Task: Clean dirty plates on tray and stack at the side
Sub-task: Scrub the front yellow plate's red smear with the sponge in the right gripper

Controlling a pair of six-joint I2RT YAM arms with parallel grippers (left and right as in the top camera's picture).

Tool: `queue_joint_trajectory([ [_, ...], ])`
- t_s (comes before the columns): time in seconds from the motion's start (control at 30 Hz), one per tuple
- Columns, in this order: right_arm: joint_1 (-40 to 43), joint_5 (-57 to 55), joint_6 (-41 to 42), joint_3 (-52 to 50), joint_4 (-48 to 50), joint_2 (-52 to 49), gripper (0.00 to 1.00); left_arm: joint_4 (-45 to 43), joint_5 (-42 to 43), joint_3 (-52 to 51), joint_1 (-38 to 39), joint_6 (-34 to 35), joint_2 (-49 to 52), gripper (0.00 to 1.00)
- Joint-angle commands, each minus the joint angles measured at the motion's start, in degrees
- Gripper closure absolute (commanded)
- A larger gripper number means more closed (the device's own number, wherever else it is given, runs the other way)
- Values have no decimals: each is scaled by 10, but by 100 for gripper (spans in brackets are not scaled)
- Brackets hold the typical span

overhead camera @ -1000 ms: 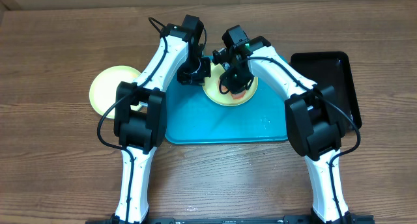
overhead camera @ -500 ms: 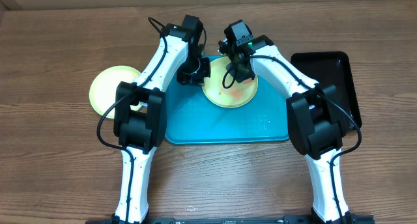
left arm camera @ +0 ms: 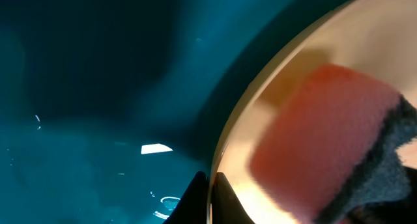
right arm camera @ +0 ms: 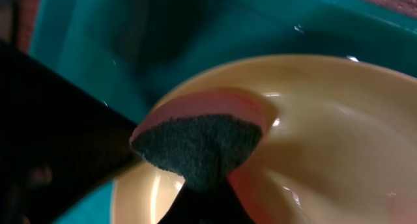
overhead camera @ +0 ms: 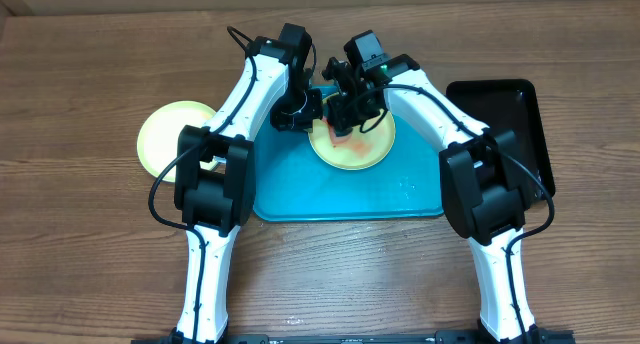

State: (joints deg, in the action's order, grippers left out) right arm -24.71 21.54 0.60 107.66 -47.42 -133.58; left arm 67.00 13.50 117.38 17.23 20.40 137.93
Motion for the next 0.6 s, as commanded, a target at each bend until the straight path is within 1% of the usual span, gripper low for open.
queue_joint_trajectory([
  [0.0,4,-79,202,3,4,-1,96,-2,1,10,0,-14,3,96],
  [0.03,4,-102,241,3,2,-1,96,-2,1,10,0,-14,3,96],
  [0.2,4,-106,313,3,-9,-1,96,-2,1,11,0,-14,3,96],
  [0.3,3,-100,395,3,-32,-1,96,-2,1,10,0,-14,3,96],
  [0.37,3,-82,426,3,-42,-1,96,-2,1,10,0,-14,3,96],
  [0.43,3,-57,432,3,-45,-1,96,-3,1,10,0,-14,3,96],
  [0.57,-3,-54,478,1,-42,-1,96,-4,1,10,0,-14,3,96],
])
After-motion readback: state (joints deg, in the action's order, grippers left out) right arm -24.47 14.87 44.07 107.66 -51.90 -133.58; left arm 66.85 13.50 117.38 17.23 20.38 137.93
